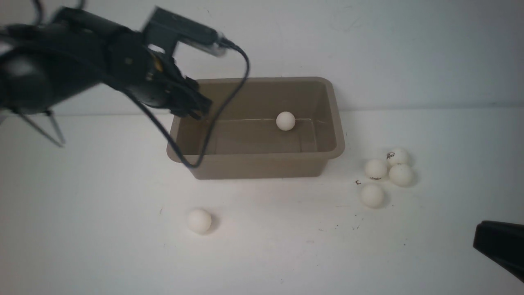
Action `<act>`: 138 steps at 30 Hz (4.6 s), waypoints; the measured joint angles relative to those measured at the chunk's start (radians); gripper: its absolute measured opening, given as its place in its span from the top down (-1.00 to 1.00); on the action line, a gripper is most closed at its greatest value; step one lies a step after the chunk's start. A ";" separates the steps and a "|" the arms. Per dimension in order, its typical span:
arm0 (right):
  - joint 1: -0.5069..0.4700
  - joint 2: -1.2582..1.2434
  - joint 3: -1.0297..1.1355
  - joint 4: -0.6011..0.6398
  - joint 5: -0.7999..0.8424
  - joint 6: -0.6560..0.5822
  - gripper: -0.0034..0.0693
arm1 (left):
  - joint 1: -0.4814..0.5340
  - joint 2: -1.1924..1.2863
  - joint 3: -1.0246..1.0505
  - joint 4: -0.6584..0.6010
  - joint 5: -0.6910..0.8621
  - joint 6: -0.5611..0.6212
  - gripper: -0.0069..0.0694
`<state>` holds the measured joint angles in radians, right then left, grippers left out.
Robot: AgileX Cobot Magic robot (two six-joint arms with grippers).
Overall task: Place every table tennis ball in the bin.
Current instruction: Use the left arm to put the table tennis ball into the box, then use the left arm to clamp the table tennis ball closest to it, then use the left arm to put the table tennis ball into the box, then use the right arm to clamp the table tennis ball closest to it
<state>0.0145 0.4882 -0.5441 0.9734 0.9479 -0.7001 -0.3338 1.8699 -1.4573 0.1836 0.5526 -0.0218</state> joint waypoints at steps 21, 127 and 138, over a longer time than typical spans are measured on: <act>0.000 0.000 0.000 -0.002 0.047 0.000 0.93 | -0.033 -0.042 -0.042 -0.011 0.256 0.058 -0.55; 0.000 -0.001 -0.001 -0.002 0.079 0.000 0.93 | -0.068 0.308 -0.499 -0.205 0.378 0.200 -0.57; 0.000 0.274 -0.074 -0.209 -0.120 0.000 0.91 | -0.068 -0.117 -0.497 -0.210 0.463 0.274 0.59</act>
<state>0.0145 0.7621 -0.6180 0.7645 0.8284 -0.6998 -0.4016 1.7533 -1.9539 -0.0268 1.0161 0.2518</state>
